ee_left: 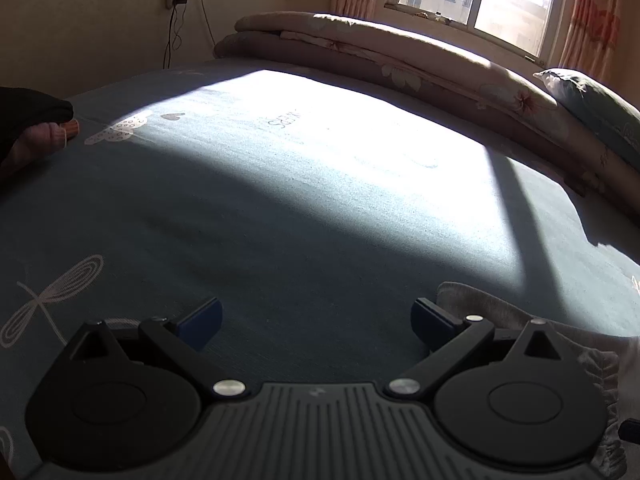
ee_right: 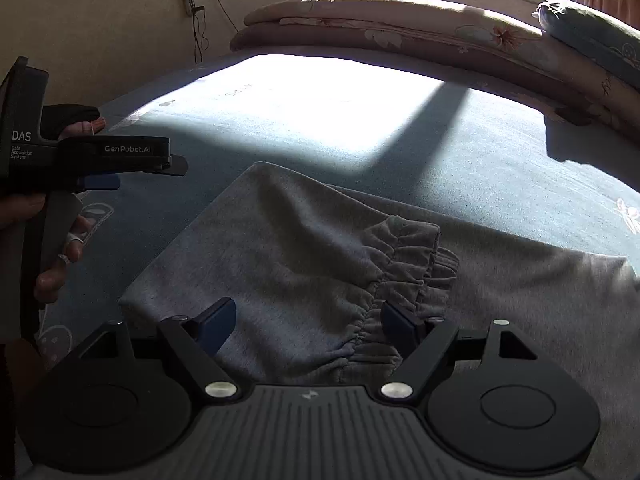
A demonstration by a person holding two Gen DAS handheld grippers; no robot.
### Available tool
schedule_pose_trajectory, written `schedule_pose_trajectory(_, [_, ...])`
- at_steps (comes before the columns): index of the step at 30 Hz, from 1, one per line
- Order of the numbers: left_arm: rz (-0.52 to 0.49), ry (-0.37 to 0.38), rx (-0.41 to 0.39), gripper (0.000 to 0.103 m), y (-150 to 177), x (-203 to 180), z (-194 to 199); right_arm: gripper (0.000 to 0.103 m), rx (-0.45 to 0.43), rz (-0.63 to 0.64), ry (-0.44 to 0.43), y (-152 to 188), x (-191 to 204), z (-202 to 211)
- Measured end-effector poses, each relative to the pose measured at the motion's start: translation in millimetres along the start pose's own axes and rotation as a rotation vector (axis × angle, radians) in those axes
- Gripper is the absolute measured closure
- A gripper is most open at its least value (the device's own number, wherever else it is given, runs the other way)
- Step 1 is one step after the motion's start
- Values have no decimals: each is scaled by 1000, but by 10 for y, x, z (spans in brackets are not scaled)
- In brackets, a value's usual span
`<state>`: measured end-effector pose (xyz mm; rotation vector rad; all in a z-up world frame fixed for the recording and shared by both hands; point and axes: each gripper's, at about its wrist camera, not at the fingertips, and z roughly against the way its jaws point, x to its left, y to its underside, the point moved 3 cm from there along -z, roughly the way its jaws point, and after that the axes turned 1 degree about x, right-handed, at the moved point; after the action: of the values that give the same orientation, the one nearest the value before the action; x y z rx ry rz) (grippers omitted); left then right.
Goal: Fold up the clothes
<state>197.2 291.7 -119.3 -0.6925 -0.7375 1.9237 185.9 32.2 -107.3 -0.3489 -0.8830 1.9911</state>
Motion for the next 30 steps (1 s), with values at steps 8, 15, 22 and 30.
schedule_pose_trajectory(8, [6, 13, 5, 3, 16, -24, -1, 14, -58, -3, 137, 140, -241, 364])
schedule_pose_trajectory(15, [-10, 9, 13, 3, 44, -76, -7, 14, 15, -43, 134, 334, -308, 149])
schedule_pose_trajectory(22, [-20, 17, 19, 3, 47, -126, -20, 14, 36, -30, 138, 520, -281, 215])
schedule_pose_trajectory(30, [-38, 26, 24, 3, 58, -198, -21, 14, 83, -76, 150, 719, -425, 246])
